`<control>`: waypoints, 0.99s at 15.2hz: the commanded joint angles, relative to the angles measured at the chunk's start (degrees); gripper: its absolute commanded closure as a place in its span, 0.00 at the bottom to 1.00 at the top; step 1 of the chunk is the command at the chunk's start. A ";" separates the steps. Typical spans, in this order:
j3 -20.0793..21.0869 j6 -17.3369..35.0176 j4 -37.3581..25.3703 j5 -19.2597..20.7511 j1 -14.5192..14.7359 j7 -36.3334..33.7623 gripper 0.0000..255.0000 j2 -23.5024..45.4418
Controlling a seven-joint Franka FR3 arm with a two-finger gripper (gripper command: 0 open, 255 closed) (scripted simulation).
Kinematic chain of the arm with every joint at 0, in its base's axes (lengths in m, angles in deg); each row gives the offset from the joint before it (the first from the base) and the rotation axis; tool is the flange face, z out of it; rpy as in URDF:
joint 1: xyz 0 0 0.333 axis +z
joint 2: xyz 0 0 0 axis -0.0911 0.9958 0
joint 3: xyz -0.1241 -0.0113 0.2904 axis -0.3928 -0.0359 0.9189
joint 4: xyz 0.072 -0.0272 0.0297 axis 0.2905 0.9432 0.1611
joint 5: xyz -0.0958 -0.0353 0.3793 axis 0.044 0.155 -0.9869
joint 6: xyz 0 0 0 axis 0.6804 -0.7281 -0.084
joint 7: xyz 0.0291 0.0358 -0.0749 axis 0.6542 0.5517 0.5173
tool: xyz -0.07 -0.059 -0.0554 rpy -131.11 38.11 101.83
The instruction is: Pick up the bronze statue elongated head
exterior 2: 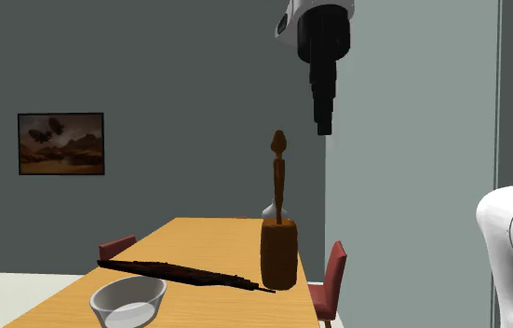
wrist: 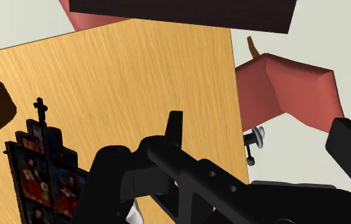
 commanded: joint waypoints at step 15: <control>-5.28 20.01 -3.35 7.44 -9.39 -5.53 0.00 15.64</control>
